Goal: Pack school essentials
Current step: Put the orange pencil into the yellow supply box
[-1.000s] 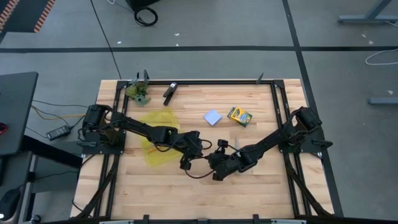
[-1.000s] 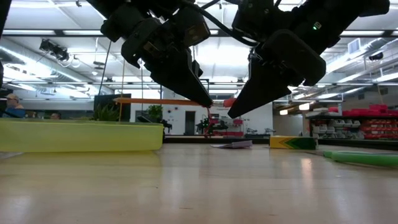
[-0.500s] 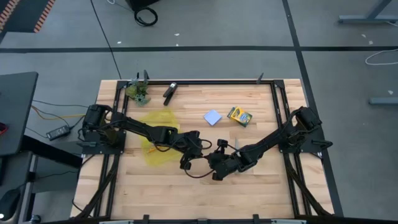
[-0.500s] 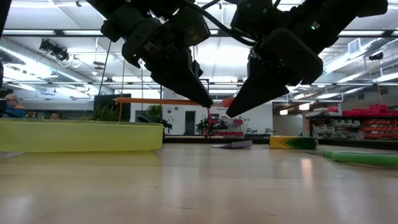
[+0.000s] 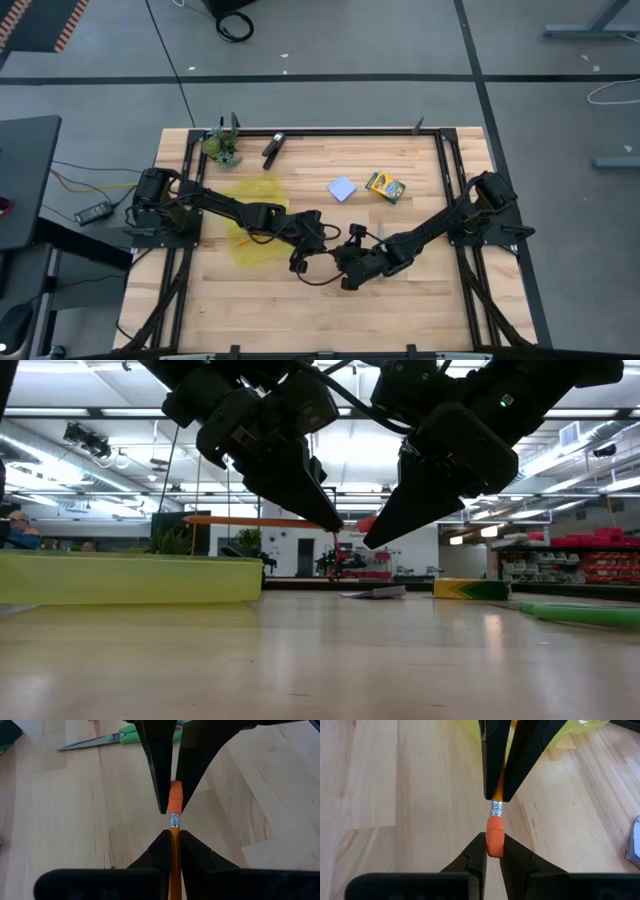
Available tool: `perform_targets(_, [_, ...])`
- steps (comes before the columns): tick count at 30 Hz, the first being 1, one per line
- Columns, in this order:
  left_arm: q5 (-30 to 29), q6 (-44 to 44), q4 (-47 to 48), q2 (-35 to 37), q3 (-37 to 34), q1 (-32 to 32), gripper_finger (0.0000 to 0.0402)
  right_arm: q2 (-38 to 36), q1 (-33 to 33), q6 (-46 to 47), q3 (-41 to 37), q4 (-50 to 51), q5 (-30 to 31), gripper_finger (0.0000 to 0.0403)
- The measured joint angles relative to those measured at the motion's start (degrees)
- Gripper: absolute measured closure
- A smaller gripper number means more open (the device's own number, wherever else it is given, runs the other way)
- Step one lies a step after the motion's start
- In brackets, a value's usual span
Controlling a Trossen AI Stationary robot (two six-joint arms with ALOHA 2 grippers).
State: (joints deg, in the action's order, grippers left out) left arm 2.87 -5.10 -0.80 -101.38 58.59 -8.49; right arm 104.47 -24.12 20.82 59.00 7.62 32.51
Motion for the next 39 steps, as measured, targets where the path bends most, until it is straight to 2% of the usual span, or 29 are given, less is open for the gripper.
perform_targets(39, [0.5, 0.0, -1.4, 0.0, 0.0, -0.4, 0.0372, 0.0, 0.4, -1.8, -0.1, -1.5, 0.1, 0.0351])
